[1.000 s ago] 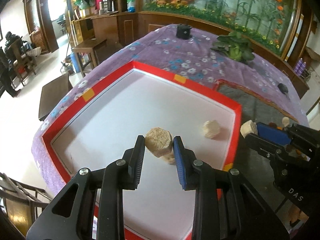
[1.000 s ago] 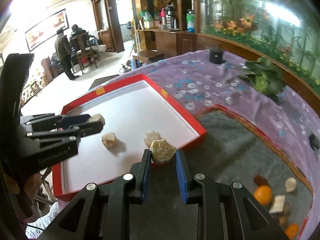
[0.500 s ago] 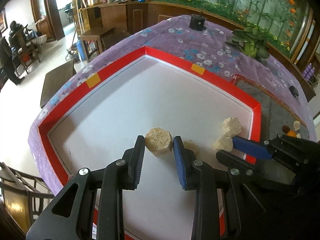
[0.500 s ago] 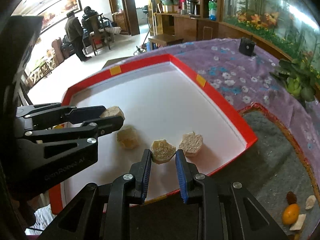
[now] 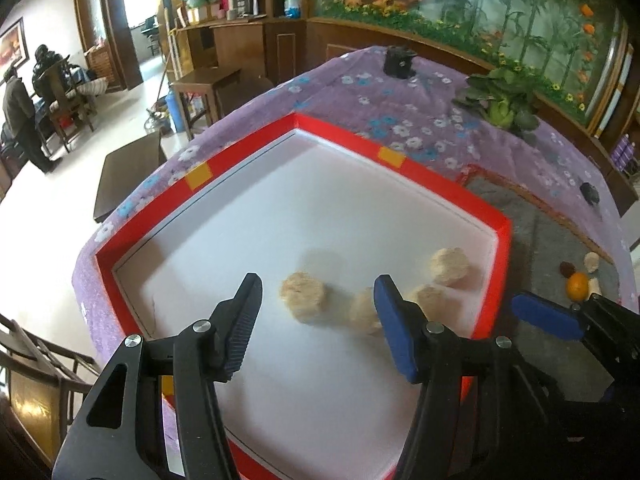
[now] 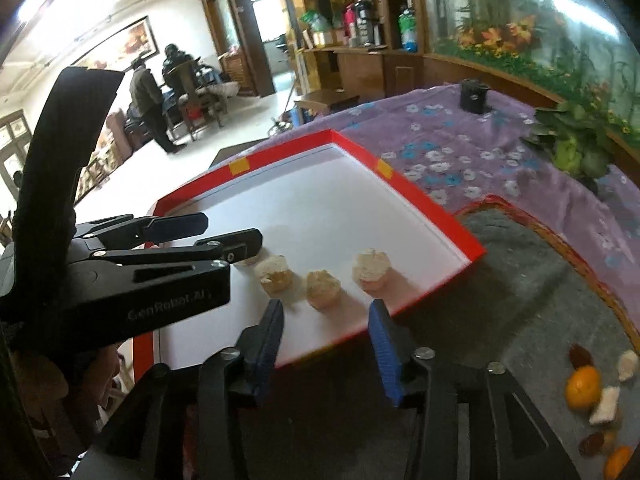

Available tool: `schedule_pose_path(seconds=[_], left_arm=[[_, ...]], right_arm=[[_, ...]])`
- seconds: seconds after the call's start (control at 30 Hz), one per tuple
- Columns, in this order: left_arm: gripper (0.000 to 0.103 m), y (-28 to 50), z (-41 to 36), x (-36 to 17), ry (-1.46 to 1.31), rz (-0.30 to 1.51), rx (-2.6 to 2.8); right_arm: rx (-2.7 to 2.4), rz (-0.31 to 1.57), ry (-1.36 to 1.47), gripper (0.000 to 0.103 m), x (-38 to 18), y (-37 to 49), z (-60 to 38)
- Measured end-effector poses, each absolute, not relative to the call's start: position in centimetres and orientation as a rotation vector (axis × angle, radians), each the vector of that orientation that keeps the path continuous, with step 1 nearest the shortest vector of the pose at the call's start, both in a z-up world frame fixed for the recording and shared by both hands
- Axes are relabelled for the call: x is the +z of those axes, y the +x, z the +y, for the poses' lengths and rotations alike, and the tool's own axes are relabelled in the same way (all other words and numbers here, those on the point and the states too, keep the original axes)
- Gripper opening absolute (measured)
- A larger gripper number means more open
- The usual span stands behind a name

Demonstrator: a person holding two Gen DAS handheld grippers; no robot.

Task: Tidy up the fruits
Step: 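Move the left gripper back over the felt toward an orange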

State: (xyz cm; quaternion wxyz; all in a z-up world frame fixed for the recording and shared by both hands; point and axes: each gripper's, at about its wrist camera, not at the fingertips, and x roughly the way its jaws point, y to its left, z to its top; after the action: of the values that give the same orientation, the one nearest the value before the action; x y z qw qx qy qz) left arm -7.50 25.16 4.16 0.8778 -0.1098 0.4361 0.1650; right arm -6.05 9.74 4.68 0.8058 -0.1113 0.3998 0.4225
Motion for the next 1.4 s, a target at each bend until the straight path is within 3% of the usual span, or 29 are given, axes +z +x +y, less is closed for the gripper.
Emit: schedule_pose_path(seconds=[0.83,1.4], left_arm=[[0.058,-2.8,7.6,4.2,-0.086,0.961,-0.105],[0.058,-0.2,3.2,2.6,-0.065,1.023,-0.171]], right_arm=[[0.516,0.893,-0.087,0.049,3.7,-6.3,-11.8],[0.445,0.876,-0.011,0.049,2.9,-5.7,-16.7]])
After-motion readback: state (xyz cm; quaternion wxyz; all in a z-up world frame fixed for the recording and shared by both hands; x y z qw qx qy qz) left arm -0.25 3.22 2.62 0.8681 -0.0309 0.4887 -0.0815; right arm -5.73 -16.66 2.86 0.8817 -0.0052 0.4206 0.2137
